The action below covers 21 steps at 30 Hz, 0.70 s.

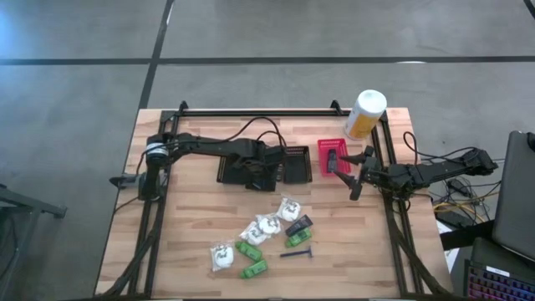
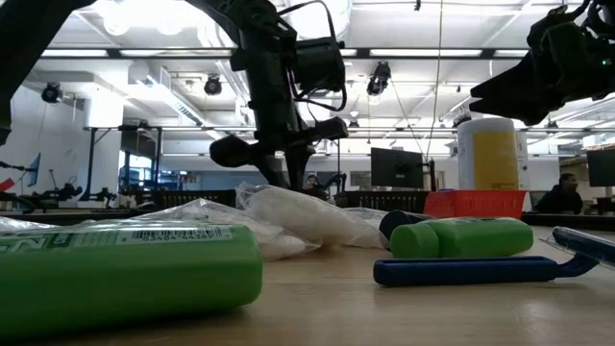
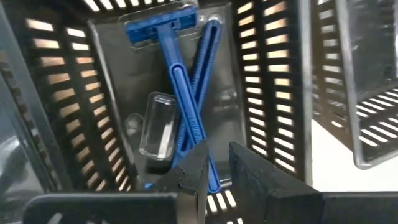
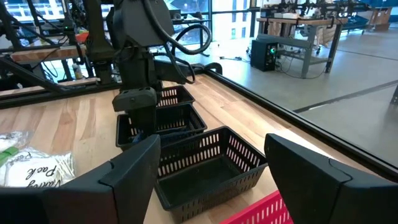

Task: Pick & Place Travel size toiletries
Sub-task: Put the right blue razor into the middle black bin, then put the blue razor into the middle black bin

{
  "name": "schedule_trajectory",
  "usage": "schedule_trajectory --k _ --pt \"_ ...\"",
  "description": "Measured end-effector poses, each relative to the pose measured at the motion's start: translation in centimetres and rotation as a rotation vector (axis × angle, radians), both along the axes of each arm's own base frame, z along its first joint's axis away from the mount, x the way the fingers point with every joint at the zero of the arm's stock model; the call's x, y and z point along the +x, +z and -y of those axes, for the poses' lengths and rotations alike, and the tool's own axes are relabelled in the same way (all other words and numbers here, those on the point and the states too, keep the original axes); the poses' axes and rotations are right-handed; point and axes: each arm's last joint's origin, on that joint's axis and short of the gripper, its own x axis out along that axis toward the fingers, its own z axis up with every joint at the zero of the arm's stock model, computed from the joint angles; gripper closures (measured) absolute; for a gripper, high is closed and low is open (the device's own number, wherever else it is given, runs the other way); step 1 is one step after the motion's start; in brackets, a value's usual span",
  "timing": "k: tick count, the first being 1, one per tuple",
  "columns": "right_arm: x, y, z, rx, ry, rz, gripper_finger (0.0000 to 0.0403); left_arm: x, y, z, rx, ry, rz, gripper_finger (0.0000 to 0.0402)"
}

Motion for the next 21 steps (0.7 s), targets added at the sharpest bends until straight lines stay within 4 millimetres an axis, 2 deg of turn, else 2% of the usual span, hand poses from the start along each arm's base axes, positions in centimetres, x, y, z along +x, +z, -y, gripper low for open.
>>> schedule_trajectory --k 6,13,21 --pt "0.0 0.0 0.0 0.000 0.000 0.000 0.0096 0.1 0.6 -0.1 0.033 -0.085 0.007 0.0335" --pt "0.0 0.0 0.0 0.000 0.000 -0.001 0.0075 -0.8 1.9 -0.1 0.088 -0.106 -0.004 0.0335" --pt "0.0 0.0 0.0 0.000 -0.001 -0.002 0.0050 -2.2 3.7 -0.1 0.269 -0.212 -0.013 0.0335"
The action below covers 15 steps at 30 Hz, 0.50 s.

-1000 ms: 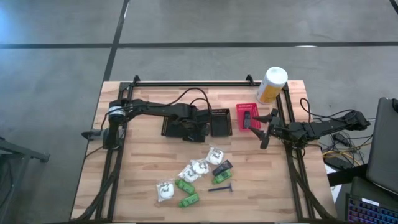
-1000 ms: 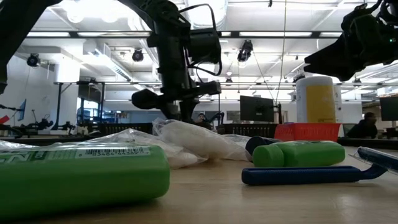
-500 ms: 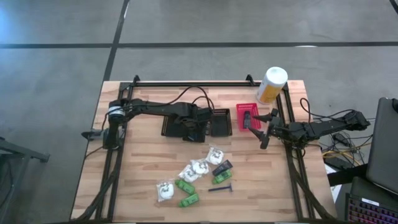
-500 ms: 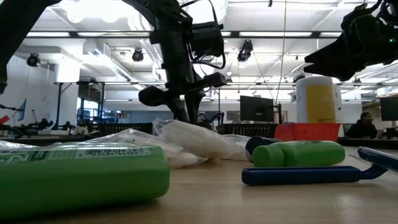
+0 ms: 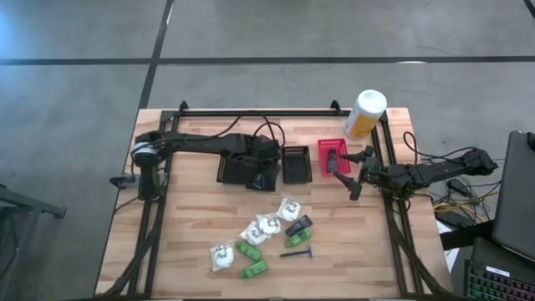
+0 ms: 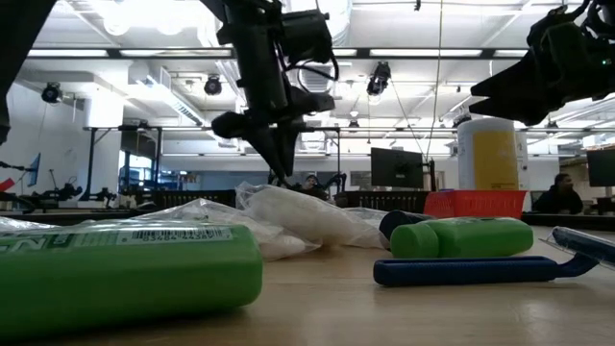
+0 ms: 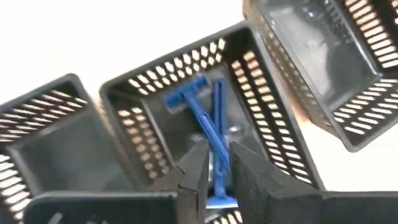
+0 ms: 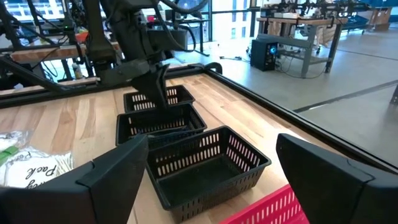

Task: Pick & Place Travel size toiletries
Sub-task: Put the blue razor into the middle black bin

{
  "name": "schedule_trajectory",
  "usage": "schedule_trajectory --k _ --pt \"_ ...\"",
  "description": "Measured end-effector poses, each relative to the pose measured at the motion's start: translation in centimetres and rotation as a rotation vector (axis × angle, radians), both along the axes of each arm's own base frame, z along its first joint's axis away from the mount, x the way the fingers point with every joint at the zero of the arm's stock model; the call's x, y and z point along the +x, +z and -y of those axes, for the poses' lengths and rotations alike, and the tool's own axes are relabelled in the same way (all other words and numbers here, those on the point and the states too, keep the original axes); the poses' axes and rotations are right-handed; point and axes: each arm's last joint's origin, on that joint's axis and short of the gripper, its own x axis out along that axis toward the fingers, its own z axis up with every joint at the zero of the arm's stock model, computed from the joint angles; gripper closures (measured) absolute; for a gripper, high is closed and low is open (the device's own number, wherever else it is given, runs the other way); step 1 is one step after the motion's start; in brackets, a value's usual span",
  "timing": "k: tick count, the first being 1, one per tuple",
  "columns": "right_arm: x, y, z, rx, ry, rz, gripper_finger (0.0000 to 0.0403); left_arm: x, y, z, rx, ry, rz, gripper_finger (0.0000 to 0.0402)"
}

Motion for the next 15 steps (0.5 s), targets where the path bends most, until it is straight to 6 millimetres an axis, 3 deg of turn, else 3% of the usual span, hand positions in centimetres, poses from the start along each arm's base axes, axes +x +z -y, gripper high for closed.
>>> schedule_trajectory --k 7,15 --pt "0.0 -0.1 0.0 -0.002 0.001 -0.006 0.0042 -1.5 0.3 1.6 0.164 0.030 0.030 0.0335" --pt "0.0 -0.1 0.0 -0.002 0.001 -0.006 0.0065 -4.3 -0.5 3.8 0.199 -0.017 0.121 0.0335"
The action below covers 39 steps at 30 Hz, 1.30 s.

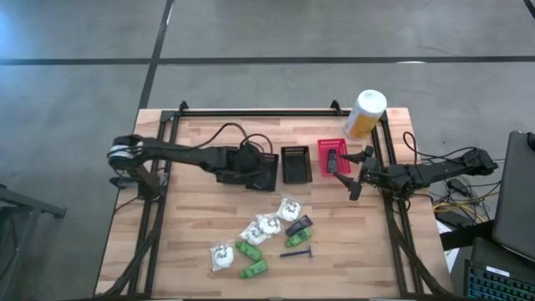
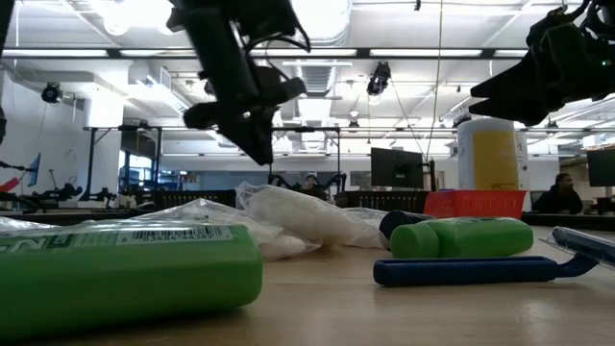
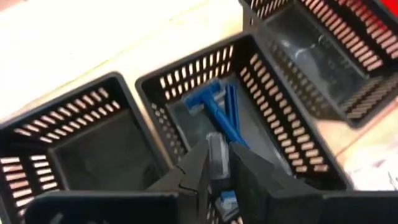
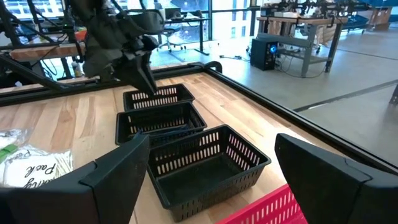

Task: Pick & Place Travel size toiletries
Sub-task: Put the blue razor into the middle black bin

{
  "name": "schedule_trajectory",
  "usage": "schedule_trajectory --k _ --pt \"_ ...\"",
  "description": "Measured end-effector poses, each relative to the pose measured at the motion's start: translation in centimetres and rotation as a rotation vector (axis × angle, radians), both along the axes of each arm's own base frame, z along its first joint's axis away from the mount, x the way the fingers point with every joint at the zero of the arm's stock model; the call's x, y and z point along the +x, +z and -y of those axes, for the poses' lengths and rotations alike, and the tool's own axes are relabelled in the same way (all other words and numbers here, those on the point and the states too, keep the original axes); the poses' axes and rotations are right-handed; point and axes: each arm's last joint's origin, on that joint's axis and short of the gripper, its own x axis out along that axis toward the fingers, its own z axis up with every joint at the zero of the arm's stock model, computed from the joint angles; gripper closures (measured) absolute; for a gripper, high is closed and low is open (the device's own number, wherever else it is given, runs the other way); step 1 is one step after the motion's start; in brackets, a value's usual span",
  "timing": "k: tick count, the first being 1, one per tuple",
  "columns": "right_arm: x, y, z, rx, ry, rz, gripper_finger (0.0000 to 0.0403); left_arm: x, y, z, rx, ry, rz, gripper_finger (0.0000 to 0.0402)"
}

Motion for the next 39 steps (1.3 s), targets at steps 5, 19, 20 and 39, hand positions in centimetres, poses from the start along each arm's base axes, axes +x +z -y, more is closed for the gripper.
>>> schedule_trajectory --k 5,19,20,39 --pt "0.0 0.0 0.0 0.000 0.000 0.000 0.0081 -2.1 -0.7 1.0 -0.065 -0.062 0.031 0.0335" --pt "0.0 0.0 0.0 0.000 0.000 0.000 0.0119 -5.0 -1.2 1.9 -0.137 -0.192 0.062 0.0335" --pt "0.0 0.0 0.0 0.000 0.000 0.000 0.0122 -5.0 -1.2 1.9 -0.129 -0.205 0.057 0.0335" --pt "0.0 0.0 0.0 0.000 0.000 0.000 0.0171 -4.1 -0.5 2.3 0.007 -0.574 0.076 0.0335"
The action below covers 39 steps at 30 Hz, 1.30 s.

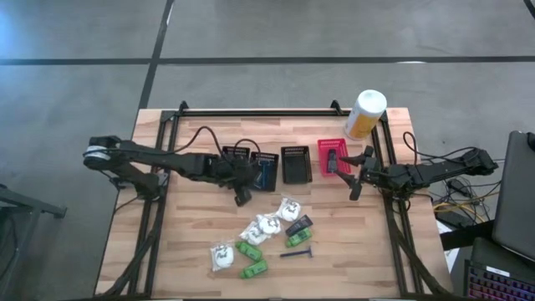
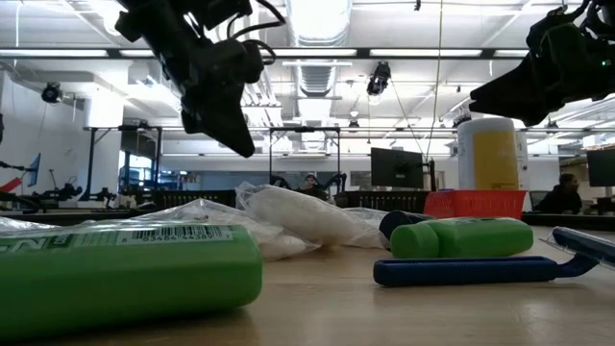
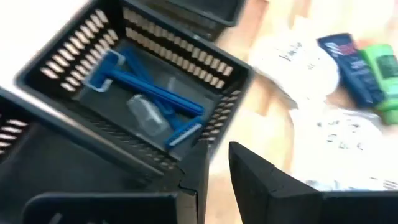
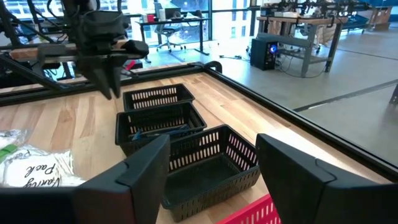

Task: Pick & Place Travel size toiletries
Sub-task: Put the blue razor into the middle black bin

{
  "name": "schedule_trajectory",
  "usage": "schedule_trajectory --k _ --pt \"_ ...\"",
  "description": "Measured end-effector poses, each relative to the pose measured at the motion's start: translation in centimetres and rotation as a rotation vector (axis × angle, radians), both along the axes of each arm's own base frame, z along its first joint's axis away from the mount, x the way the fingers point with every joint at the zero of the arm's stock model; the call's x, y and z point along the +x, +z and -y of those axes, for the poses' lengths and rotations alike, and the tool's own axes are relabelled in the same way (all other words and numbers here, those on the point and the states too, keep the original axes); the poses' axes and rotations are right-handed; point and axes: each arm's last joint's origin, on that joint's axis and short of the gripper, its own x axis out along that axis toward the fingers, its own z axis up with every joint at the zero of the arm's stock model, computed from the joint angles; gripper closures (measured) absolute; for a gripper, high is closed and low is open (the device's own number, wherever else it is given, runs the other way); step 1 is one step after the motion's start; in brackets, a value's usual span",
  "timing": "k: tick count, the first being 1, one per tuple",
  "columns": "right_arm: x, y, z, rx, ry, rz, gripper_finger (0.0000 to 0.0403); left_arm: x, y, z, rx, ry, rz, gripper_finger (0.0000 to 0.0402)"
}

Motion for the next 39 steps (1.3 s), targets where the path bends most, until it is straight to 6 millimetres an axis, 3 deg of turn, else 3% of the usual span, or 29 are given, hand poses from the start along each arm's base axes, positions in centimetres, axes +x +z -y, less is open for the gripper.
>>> schedule_trajectory --k 9,17,23,30,39 --pt "0.0 0.0 0.0 0.000 0.000 0.000 0.0183 0.2 0.1 0.8 -0.010 -0.079 0.023 0.0335" --pt "0.0 0.0 0.0 0.000 0.000 0.000 0.0169 0.1 0.2 3.7 0.091 -0.227 0.049 0.0335" --pt "0.0 0.0 0.0 0.000 0.000 0.000 0.0148 0.7 -1.2 5.9 0.107 -0.267 0.118 0.0335" --pt "0.0 0.0 0.0 0.000 0.000 0.000 0.0125 3.8 -3.1 6.9 0.063 -0.325 0.110 0.0335" --pt "0.0 0.0 0.0 0.000 0.000 0.000 0.0094 7.8 -0.8 8.9 0.082 -0.425 0.093 0.0335"
